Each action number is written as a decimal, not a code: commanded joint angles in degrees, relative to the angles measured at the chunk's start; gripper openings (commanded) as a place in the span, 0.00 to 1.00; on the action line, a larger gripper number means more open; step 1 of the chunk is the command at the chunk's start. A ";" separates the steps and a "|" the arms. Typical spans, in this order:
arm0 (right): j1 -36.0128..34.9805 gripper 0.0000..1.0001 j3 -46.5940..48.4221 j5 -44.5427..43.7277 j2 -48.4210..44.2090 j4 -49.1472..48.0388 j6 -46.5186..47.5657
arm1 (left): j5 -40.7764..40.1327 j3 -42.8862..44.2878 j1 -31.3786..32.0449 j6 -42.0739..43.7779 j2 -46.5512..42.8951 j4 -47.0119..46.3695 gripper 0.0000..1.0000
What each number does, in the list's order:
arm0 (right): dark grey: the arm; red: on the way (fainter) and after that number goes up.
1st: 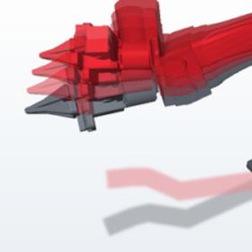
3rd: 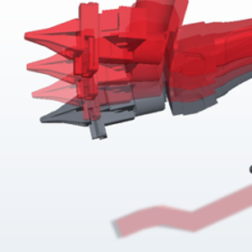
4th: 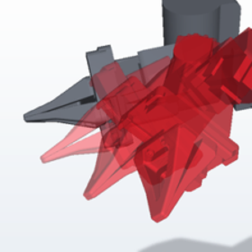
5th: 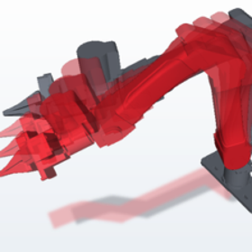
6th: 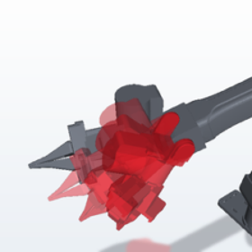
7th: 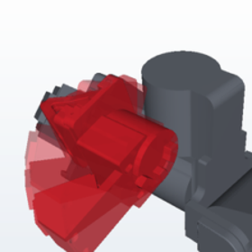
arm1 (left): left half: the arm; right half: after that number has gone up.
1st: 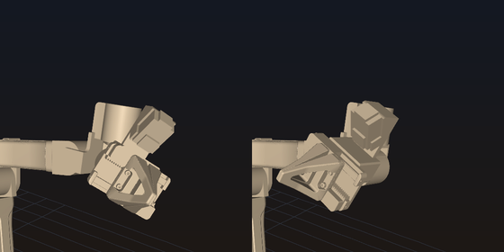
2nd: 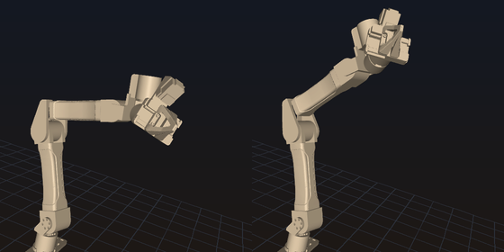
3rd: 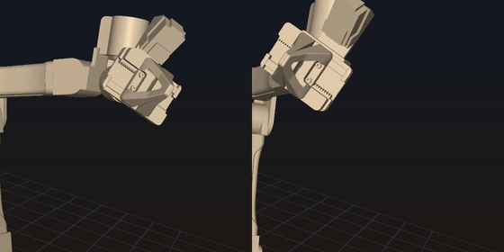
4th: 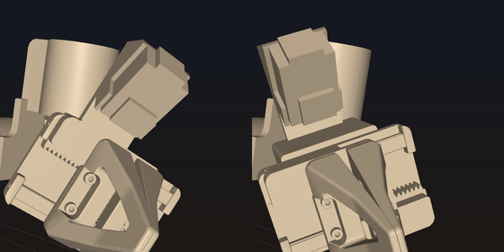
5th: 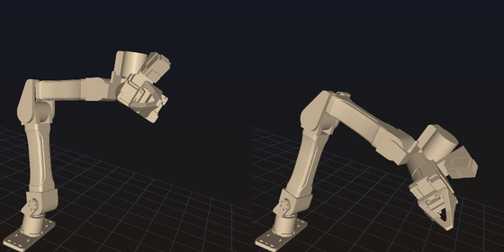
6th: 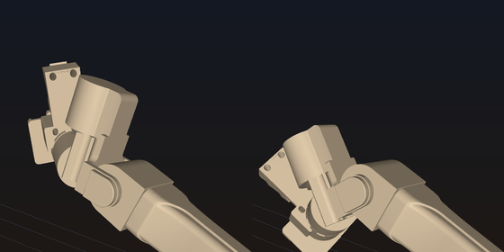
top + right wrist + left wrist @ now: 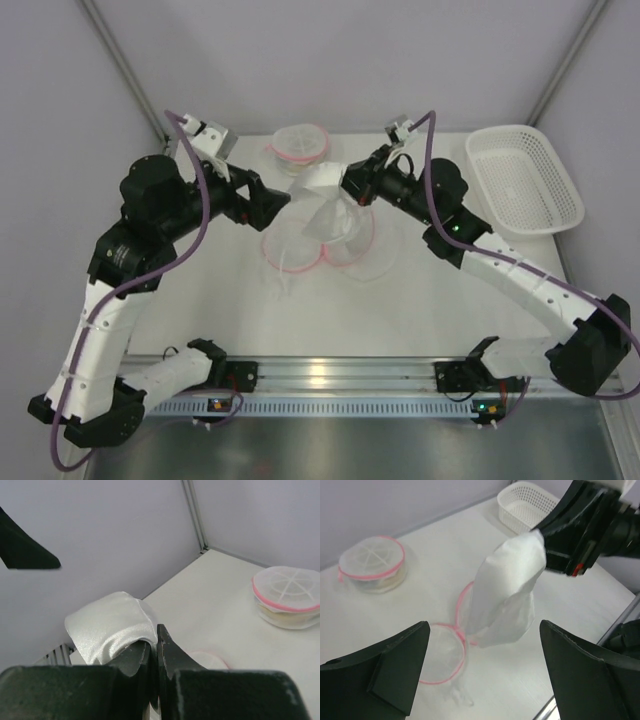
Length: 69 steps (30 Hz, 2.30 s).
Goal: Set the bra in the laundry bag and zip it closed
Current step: Adjust the bra.
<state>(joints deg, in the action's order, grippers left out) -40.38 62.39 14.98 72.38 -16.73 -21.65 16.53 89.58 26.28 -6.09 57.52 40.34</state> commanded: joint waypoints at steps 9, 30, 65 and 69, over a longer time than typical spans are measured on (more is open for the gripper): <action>0.30 0.00 8.18 -6.37 -0.58 7.42 -2.43 | 10.53 -14.07 0.00 -12.45 -4.25 -5.26 0.88; -0.31 0.00 9.15 -5.31 -2.59 8.56 -4.28 | 19.50 -24.19 0.08 5.55 1.54 -27.94 0.96; -0.66 0.00 8.36 -16.82 -3.92 8.03 -10.43 | 27.05 -38.16 3.86 -8.77 6.82 -60.29 0.67; -0.84 0.00 9.06 -18.14 -3.04 9.34 -9.64 | 30.13 -37.64 3.95 -9.73 6.65 -61.43 0.00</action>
<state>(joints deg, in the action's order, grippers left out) -40.73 68.79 -0.89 70.24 -5.89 -31.62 43.40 51.77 29.95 -15.35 66.15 -14.59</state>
